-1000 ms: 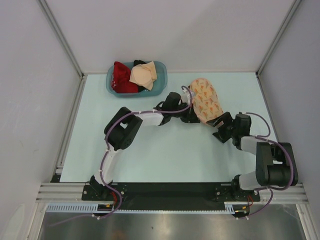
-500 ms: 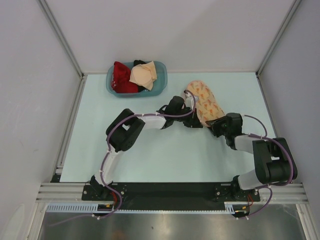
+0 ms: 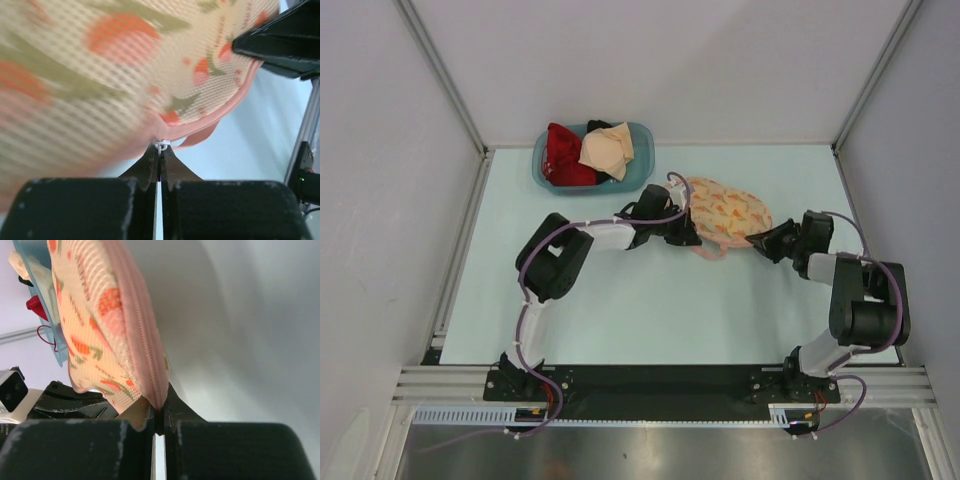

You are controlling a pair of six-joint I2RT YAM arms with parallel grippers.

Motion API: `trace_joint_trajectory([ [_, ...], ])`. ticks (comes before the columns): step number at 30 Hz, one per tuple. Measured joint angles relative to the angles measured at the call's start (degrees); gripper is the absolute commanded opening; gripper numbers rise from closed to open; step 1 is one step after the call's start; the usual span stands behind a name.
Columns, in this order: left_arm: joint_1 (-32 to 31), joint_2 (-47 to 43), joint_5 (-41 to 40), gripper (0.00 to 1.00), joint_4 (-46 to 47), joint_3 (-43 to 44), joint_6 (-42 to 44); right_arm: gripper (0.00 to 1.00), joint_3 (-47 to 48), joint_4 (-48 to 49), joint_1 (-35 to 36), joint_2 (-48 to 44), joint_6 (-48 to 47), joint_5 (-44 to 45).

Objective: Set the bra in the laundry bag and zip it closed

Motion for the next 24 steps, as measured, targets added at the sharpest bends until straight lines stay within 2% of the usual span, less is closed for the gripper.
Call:
trace_joint_trajectory([
  [5,0.7,-0.1,-3.0,0.0,-1.9,0.0,1.1,0.0,8.2,-5.1,-4.6,7.3,-9.5,-5.4],
  [7,1.1,-0.1,-4.3,0.0,-3.0,0.0,1.6,0.04,11.9,-7.7,-5.7,10.1,-12.7,-5.0],
  [8,1.4,-0.1,-4.4,0.0,-3.3,0.0,1.9,0.09,14.1,-9.4,-6.3,11.6,-14.3,-4.7],
  [10,2.1,-0.1,-3.9,0.0,-3.1,0.0,1.9,0.27,18.3,-12.0,-7.0,14.4,-17.0,-4.3],
  [11,2.2,-0.1,-3.5,0.0,-2.8,0.0,1.9,0.45,19.7,-13.0,-7.1,15.2,-17.7,-4.1],
  [13,2.2,-0.1,-2.1,0.0,-2.4,0.0,1.9,0.56,21.6,-14.3,-7.1,15.8,-19.0,-2.8],
  [14,2.0,-0.1,-1.3,0.0,-2.3,0.0,1.9,0.68,22.0,-14.8,-7.1,15.7,-19.3,-2.0],
  [17,1.2,-0.1,0.2,0.0,-1.9,0.1,1.5,0.82,21.6,-16.5,-7.1,14.7,-19.5,-0.2],
  [19,0.2,-0.1,1.0,0.0,-1.5,0.3,1.1,0.84,19.4,-17.1,-7.0,12.4,-19.1,0.2],
  [24,-1.6,-0.1,2.4,0.0,1.0,0.9,-0.5,0.85,6.4,-16.5,-5.1,-0.5,-16.6,1.4],
])
